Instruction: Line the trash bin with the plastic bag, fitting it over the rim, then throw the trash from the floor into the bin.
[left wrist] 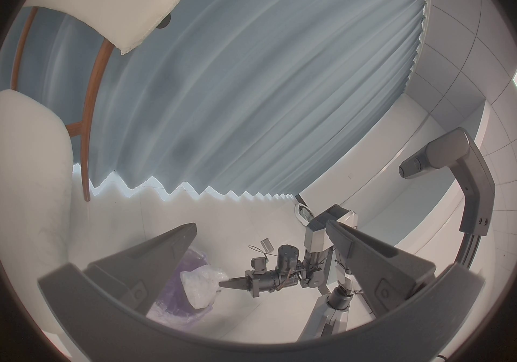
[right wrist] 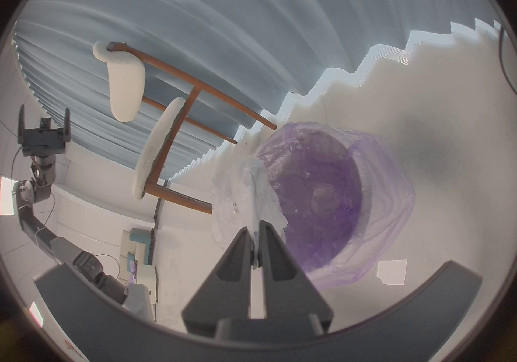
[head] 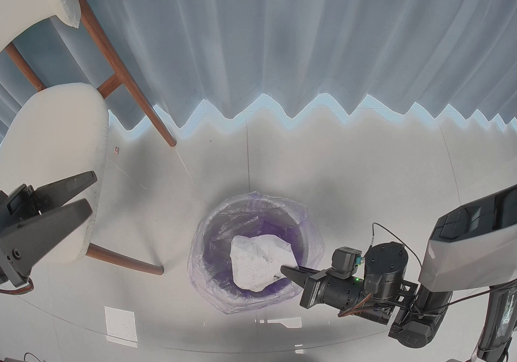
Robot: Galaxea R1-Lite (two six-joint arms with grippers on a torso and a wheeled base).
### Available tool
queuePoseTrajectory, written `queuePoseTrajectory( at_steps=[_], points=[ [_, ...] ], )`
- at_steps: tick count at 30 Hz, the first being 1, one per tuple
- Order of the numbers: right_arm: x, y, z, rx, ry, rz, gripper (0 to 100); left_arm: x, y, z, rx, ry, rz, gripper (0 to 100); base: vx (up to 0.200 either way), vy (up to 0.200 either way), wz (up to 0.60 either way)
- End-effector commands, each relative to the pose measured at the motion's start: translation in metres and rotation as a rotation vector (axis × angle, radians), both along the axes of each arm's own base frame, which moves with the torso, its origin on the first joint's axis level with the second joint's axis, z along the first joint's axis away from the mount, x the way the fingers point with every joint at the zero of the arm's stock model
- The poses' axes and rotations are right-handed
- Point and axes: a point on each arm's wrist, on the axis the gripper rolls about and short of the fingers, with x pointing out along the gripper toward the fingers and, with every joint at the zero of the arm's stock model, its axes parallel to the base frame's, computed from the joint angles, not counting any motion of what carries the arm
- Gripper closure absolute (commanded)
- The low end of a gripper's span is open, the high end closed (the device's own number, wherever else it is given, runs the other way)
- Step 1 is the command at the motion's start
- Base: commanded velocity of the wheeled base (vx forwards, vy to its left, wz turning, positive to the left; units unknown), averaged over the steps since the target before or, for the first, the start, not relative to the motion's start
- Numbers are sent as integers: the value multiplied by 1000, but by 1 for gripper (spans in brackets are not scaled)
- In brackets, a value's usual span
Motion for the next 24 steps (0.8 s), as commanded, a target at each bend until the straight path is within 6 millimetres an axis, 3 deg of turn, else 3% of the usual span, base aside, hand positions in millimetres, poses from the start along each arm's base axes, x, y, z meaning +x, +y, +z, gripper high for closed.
queuePoseTrajectory(
  at_steps=[1,7,8,24],
  points=[
    [8,3,-7,3,-11,-26,100,0,-1,-2,2,8,-8,0,0,0,0],
    [10,4,-5,5,-21,-33,100,1,-1,-2,4,11,-8,0,0,0,0],
    [9,4,-5,4,-20,-33,0,1,-1,-2,4,11,-8,0,0,0,0],
    [10,4,-1,17,-31,-34,0,0,-3,-4,6,14,-21,0,0,0,0]
  ],
)
